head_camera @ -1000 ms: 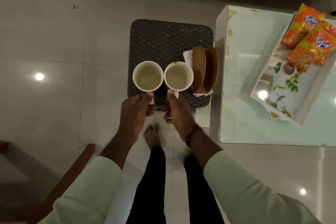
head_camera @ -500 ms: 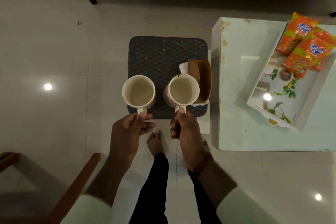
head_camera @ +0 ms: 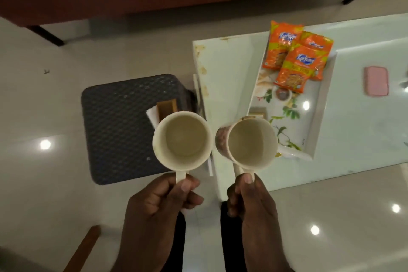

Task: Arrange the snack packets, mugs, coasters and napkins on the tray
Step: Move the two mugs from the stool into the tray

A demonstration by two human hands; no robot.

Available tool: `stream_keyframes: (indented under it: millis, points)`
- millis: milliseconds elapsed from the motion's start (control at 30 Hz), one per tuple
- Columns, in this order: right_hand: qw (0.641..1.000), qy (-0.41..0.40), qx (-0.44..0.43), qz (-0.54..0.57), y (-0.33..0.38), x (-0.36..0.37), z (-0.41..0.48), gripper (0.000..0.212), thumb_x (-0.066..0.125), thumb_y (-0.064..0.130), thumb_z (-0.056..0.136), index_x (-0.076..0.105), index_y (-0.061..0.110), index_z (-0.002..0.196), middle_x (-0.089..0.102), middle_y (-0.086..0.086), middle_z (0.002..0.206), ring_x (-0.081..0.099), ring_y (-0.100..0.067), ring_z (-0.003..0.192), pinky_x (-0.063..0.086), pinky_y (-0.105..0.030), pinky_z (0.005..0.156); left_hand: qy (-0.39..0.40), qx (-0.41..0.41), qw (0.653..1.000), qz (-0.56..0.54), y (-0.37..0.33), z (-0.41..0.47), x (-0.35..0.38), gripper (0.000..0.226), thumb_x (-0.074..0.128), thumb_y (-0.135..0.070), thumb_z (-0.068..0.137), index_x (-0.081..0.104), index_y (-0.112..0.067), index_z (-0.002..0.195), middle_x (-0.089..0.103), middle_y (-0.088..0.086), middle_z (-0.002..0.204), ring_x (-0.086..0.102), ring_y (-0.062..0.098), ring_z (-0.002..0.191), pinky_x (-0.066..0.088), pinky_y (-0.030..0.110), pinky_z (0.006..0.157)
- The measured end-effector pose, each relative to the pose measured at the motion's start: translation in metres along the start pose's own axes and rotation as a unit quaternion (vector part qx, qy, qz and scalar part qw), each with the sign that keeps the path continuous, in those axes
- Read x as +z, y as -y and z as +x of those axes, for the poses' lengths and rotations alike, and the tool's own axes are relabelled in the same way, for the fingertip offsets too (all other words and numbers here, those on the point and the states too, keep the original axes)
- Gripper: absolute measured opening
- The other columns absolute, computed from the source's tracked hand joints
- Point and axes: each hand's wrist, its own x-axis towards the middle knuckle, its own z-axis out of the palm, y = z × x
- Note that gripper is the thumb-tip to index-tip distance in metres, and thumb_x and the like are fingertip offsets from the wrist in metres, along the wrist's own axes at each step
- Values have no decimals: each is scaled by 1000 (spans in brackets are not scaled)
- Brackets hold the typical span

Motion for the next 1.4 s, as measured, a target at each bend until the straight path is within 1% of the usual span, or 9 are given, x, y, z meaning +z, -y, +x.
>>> stream_keyframes:
  millis: [133,233,300,400,533,700,833,1033,1400]
  points:
    - [999,-27,-20,-8,32,-53,29,40,45,40,90,42,3,74,39,-9,64,35,-18,60,35,-20,51,49,-9,999,18,-10,16,69,14,62,-41,81,75,-36,81,75,-2,71,72,14,68,55,17,63]
    - [998,-43,-30,-24,47,-86,57,38,42,37,97,43,8,74,41,-6,65,36,-17,62,35,-26,57,67,-16,997,44,-12,32,117,28,56,-51,77,75,-31,82,75,-5,70,72,10,70,55,15,65]
    - [997,-52,-43,-23,53,-106,78,36,40,34,101,43,10,74,40,-6,66,36,-16,63,35,-26,57,78,-16,996,39,-9,46,149,22,58,-41,83,74,-27,82,75,-3,69,72,12,69,56,18,65]
    - [996,-68,-53,-12,54,-127,110,36,40,31,103,43,9,75,40,-4,65,36,-14,61,35,-21,54,93,-11,995,39,-2,67,185,17,60,-23,89,75,-24,80,75,2,68,71,14,66,55,18,64]
    - [995,-87,-40,-13,46,-148,152,37,39,30,105,43,13,73,40,-6,66,36,-13,59,35,-22,53,114,1,992,55,11,97,219,19,60,-20,91,74,-27,78,75,1,67,72,11,66,54,15,61]
    - [996,-87,-29,-23,32,-160,203,36,37,30,105,39,14,73,36,-3,63,33,-9,54,32,-19,49,111,-4,991,69,31,133,245,21,60,-21,91,72,-28,76,74,-2,66,72,11,65,55,16,60]
    - [995,-86,-15,-49,20,-165,233,35,37,26,103,35,16,70,35,-1,63,31,-11,55,30,-29,54,114,-7,990,82,48,157,255,19,59,-24,91,73,-23,79,75,-1,68,72,11,66,55,18,61]
    - [994,-86,-3,-74,5,-169,250,33,35,28,104,37,13,74,36,-5,66,33,-14,60,33,-34,60,112,-15,987,110,67,176,261,19,58,-26,92,74,-18,85,75,1,70,72,15,71,59,26,70]
    - [995,-68,-1,-68,-2,-166,255,31,36,26,104,38,12,76,36,-10,70,32,-13,58,33,-29,56,106,-12,987,120,78,184,263,21,56,-27,93,73,-16,87,75,1,73,72,14,74,59,25,71]
